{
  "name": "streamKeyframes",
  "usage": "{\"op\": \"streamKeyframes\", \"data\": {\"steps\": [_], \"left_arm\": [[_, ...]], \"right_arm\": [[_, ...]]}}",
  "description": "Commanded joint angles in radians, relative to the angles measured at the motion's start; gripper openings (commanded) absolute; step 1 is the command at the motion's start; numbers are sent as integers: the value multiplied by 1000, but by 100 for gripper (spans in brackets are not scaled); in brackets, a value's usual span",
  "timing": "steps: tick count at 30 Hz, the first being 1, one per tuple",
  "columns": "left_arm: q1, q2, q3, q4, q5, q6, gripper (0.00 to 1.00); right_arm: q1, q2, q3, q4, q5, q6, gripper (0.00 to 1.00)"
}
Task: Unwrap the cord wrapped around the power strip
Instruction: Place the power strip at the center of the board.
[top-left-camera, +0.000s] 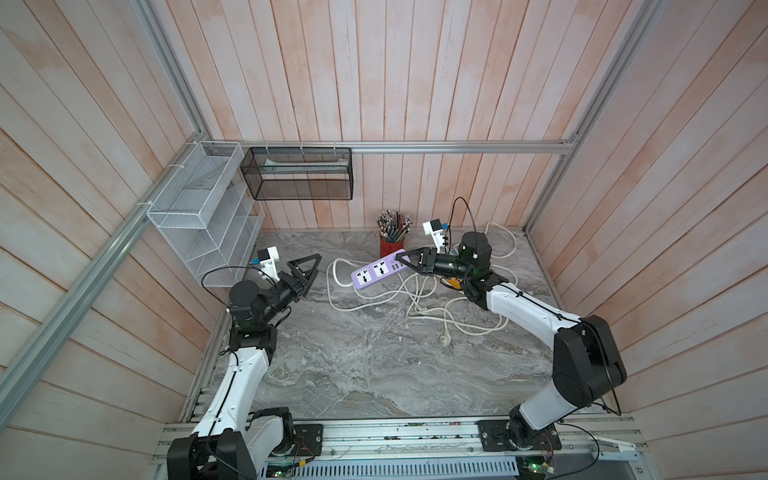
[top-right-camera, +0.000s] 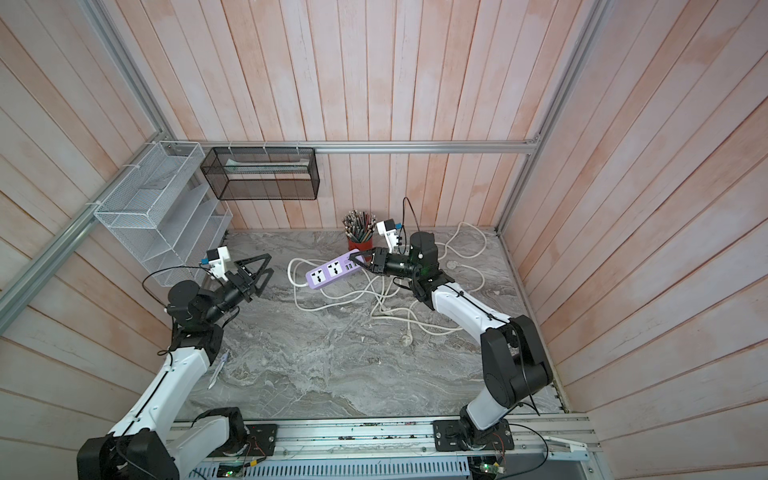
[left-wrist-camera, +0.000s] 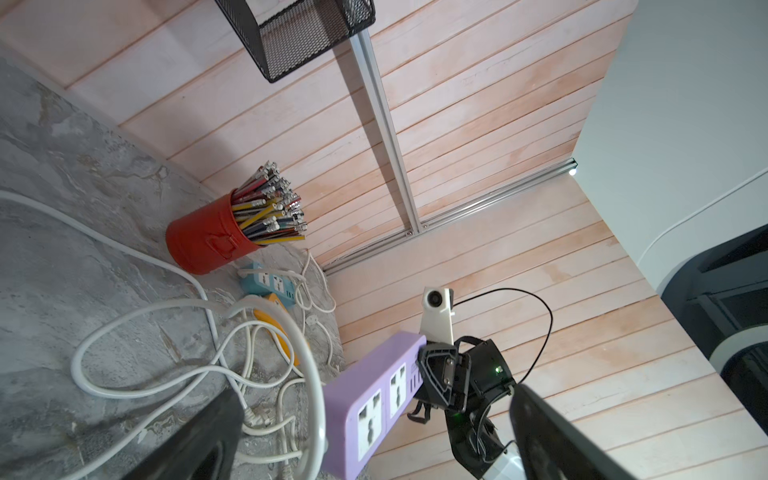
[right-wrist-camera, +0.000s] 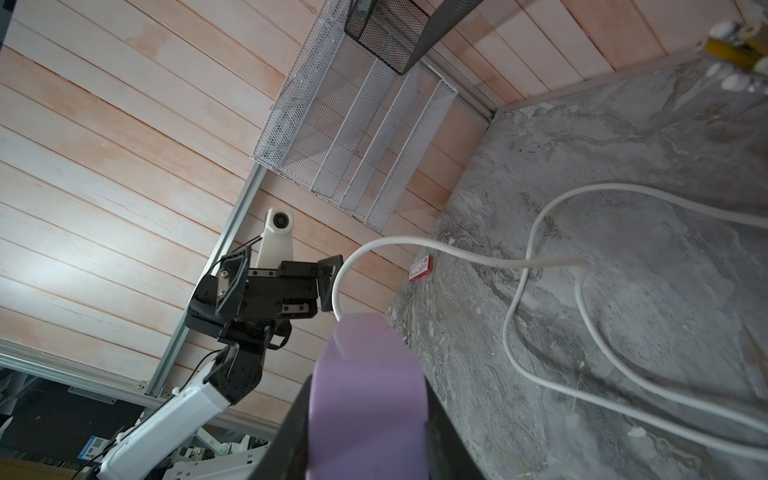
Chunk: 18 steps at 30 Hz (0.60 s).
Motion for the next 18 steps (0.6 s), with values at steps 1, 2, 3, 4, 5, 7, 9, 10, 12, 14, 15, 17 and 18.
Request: {"op": "streamKeyframes", "data": {"steps": [1,2,3,4,5,7,9,10,12,14,15,17,18], "left_arm": [[24,-10,29,-81,-8,80,100],[27,-7,32,-80,-9,80,100],[28,-4,32,-77,-8,78,100],[29,-1,33,-70,-9,75,100],[30,2,34,-65,-9,73,100],[30,7,34,-54,-7,67,100],[30,8,34,-46,-7,66,100],[30,7,34,-42,-8,65,100],[30,4,33,-37,-8,61,100],[30,1,36,-37,-7,60,100],[32,-2,37,-39,-6,60,100],[33,-7,40,-44,-4,64,100],[35,-9,41,-50,-4,66,100]], "right_arm": [[24,-38,-86,-9,22,-32,0],[30,-45,-111,-10,29,-37,0],[40,-49,-141,-10,36,-41,0],[51,-49,-165,-15,45,-49,0],[61,-51,-184,-20,54,-56,0],[91,-36,-218,-34,79,-79,0],[122,-9,-234,-41,97,-100,1],[137,11,-238,-36,105,-106,1],[159,54,-242,-9,122,-110,1],[172,103,-243,37,122,-99,1],[179,128,-242,72,125,-89,1],[195,179,-232,110,133,-81,1],[204,210,-218,120,138,-82,1]]}}
